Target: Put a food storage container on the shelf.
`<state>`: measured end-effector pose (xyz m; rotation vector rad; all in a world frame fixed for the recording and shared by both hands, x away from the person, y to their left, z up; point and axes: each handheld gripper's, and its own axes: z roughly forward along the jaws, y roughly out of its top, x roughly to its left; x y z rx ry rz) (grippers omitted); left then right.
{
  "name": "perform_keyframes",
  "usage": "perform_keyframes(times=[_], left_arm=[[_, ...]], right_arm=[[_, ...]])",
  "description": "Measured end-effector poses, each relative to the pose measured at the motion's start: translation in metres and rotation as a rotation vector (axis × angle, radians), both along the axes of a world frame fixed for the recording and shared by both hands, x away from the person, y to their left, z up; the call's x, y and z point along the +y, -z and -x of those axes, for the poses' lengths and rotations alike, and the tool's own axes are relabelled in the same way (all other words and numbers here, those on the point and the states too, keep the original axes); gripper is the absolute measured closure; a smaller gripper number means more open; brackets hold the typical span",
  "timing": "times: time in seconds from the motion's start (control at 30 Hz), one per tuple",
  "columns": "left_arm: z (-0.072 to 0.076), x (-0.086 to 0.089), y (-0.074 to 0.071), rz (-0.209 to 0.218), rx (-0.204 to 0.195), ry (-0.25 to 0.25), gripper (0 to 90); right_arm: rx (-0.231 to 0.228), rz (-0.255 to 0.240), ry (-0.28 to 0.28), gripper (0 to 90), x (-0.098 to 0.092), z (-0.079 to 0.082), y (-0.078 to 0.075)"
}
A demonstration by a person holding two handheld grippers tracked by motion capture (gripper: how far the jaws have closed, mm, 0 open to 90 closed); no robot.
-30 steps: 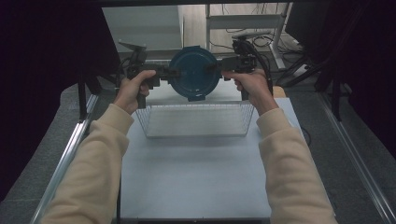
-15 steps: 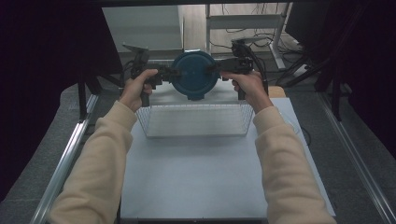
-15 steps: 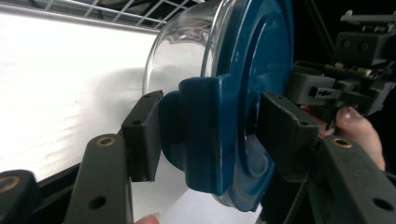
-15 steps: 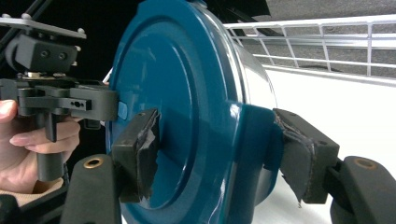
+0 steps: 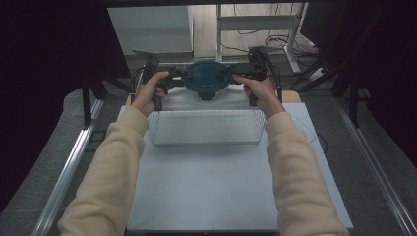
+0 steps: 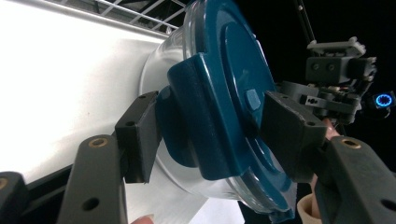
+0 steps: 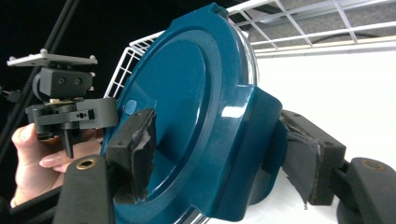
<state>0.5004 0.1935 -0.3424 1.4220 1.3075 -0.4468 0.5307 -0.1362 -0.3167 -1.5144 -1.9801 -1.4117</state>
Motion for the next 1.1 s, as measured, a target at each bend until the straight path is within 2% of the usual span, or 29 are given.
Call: perform_keyframes(times=[0.13,0.2,0.3,0.33,0.37,0.4,0.43,0.53,0.63,0.67,0.77,0.83,0.9,0.93,0.97,1.03,1.07,1.1], left_arm=[[0.001,0.000,0.002,0.006,-0.017,-0.002,39.0],[0.004,-0.001,0.001,-0.019,-0.052,-0.024,36.4],[0.010,0.001,-0.004,-0.025,-0.116,-0.057,28.0],[0.010,0.001,-0.004,-0.025,-0.116,-0.057,25.8],[0.016,0.002,-0.010,-0.050,-0.160,-0.079,23.9],[0.022,0.001,-0.015,-0.090,-0.193,-0.094,22.7],[0.027,0.001,-0.019,-0.116,-0.220,-0.100,22.0],[0.045,0.001,-0.028,-0.193,-0.299,-0.101,21.5],[0.063,0.003,-0.032,-0.212,-0.348,-0.078,21.5],[0.072,0.005,-0.033,-0.231,-0.373,-0.062,21.6],[0.093,0.008,-0.031,-0.274,-0.409,-0.032,21.5],[0.106,0.012,-0.027,-0.287,-0.414,-0.021,21.7],[0.119,0.014,-0.023,-0.326,-0.419,-0.017,22.5],[0.119,0.014,-0.023,-0.326,-0.419,-0.017,22.6],[0.133,0.016,-0.017,-0.347,-0.428,-0.019,23.0],[0.138,0.017,-0.015,-0.357,-0.433,-0.016,23.2],[0.153,0.019,-0.006,-0.383,-0.451,-0.013,23.7],[0.158,0.020,-0.003,-0.392,-0.451,-0.010,23.8]], right_arm=[[-0.021,0.009,0.003,29.6,0.000,0.002,0.001],[-0.041,0.026,0.016,27.5,0.002,0.006,-0.001],[-0.167,0.152,0.078,22.7,0.005,0.017,-0.010],[-0.208,0.199,0.085,19.8,0.006,0.021,-0.014],[-0.241,0.229,0.091,18.3,0.006,0.025,-0.018],[-0.259,0.237,0.094,16.8,0.006,0.028,-0.020],[-0.284,0.258,0.097,16.2,0.005,0.033,-0.024],[-0.334,0.276,0.072,13.3,0.003,0.047,-0.030],[-0.390,0.324,0.060,15.3,-0.002,0.065,-0.033],[-0.407,0.323,0.055,16.2,-0.005,0.070,-0.033],[-0.436,0.313,0.030,16.9,-0.017,0.090,-0.032],[-0.445,0.321,0.023,17.1,-0.025,0.098,-0.030],[-0.451,0.318,0.018,17.3,-0.034,0.108,-0.028],[-0.451,0.318,0.018,17.3,-0.034,0.108,-0.028],[-0.470,0.333,0.008,17.9,-0.042,0.121,-0.023],[-0.487,0.349,-0.003,18.2,-0.047,0.131,-0.020],[-0.509,0.372,-0.014,18.2,-0.052,0.141,-0.016],[-0.519,0.383,-0.018,18.2,-0.054,0.145,-0.014]])
